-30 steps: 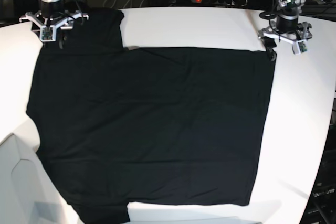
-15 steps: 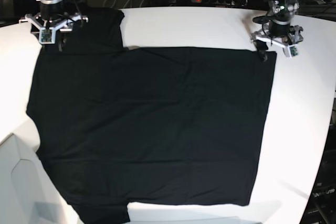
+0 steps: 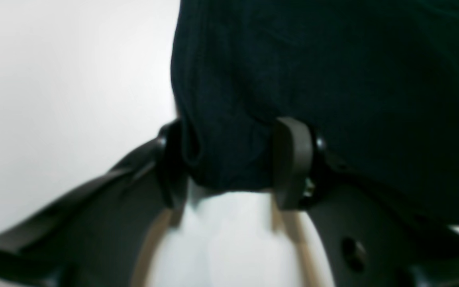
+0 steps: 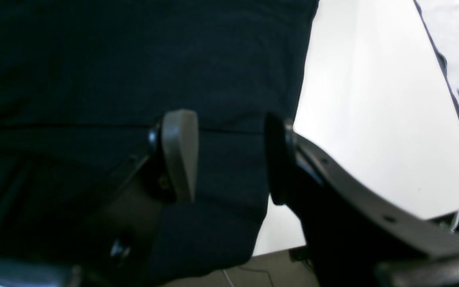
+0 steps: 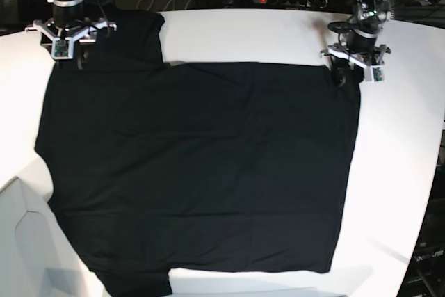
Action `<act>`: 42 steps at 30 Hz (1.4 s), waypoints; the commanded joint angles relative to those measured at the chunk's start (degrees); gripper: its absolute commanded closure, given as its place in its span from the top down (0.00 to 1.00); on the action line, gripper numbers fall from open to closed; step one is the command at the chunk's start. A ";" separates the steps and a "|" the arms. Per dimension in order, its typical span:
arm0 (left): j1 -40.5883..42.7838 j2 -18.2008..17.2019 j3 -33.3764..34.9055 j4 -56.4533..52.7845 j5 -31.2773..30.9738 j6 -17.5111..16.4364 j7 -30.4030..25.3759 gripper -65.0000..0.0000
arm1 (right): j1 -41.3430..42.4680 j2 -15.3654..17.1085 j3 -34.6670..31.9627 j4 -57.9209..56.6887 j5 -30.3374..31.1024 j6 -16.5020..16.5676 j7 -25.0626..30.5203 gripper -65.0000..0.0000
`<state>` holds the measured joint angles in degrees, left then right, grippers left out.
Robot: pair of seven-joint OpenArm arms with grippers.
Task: Fold the T-shirt properly
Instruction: 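Grasp the black shirt's shoulder edges with both grippers, then hold the shoulder edges and pull them slightly apart to smooth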
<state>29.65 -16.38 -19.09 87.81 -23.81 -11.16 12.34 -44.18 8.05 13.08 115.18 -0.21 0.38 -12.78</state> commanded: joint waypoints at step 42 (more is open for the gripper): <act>1.34 3.59 -9.96 1.11 -0.14 -0.23 0.19 0.04 | 5.28 2.19 0.24 -9.02 -0.10 4.67 -16.37 0.54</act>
<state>30.76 -12.21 -28.64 88.12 -23.83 -11.42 13.54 -38.54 10.11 13.21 105.69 -0.43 4.01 -28.86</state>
